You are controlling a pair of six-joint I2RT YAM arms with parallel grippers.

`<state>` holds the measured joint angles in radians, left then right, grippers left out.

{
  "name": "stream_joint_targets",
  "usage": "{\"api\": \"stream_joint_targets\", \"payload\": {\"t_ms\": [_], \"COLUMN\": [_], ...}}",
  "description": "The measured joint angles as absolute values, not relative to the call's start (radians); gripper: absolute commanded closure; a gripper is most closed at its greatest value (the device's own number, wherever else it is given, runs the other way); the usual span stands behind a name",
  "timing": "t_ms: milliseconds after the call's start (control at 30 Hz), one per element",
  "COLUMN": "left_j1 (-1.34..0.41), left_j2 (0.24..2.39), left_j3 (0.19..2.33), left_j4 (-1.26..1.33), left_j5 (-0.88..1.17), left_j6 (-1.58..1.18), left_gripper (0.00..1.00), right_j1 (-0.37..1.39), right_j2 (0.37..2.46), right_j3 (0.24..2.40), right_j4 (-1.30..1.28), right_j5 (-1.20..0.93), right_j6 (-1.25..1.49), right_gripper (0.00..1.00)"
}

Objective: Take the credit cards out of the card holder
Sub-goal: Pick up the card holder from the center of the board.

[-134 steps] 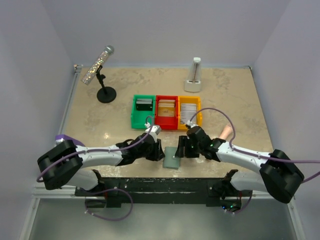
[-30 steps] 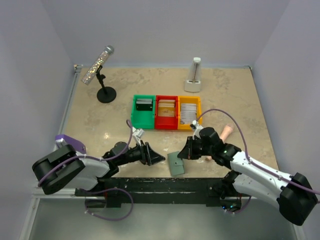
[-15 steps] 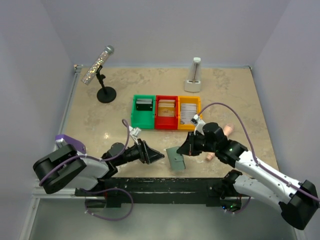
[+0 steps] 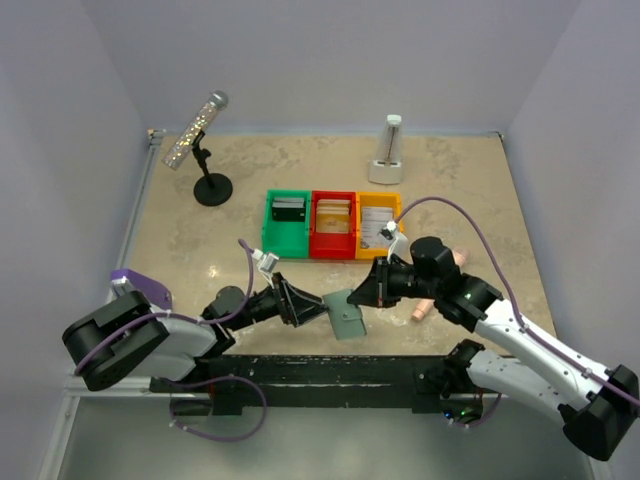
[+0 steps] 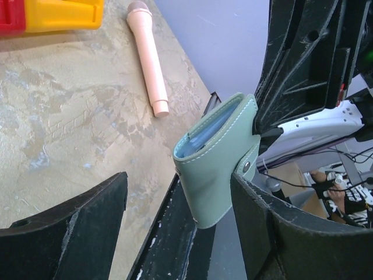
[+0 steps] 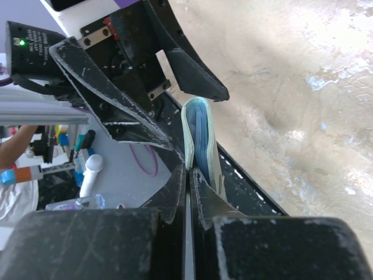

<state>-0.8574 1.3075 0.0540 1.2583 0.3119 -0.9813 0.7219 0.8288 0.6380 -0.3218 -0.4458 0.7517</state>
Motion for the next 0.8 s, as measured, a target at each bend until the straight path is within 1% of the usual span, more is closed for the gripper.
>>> {"api": "stream_joint_targets", "payload": {"t_ms": [133,500,533,600,700,800], "left_j1": [-0.857,-0.857,-0.857,-0.857,-0.857,-0.857], "left_j2": [1.307,1.328,1.34,1.368,1.404,1.415], "left_j3": [0.054,0.095,0.1,0.106,0.115,0.125], "left_j4": [1.262,1.272,1.273,1.275,1.274,1.275], "left_j5": [0.319,0.406,0.414,0.429,0.455,0.472], "left_j6": [-0.979,-0.992,-0.997,-1.012,-1.03,-1.038], "left_gripper": [0.24,0.34,0.35,0.44,0.52,0.56], "right_j1": [0.722,0.722,0.722,0.722,0.722,0.722], "right_j2": [0.831,0.875,0.879,0.89,0.903,0.907], "right_j3": [0.64,0.64,0.64,0.64,0.64,0.64], "right_j4": [-0.316,-0.263,-0.258,-0.252,-0.246,-0.246], "right_j5": [-0.471,-0.518,-0.52,-0.521,-0.523,-0.524], "right_j6": [0.769,0.797,0.799,0.801,0.801,0.801], "right_gripper": [1.0,1.0,1.0,1.0,1.0,1.0]}}
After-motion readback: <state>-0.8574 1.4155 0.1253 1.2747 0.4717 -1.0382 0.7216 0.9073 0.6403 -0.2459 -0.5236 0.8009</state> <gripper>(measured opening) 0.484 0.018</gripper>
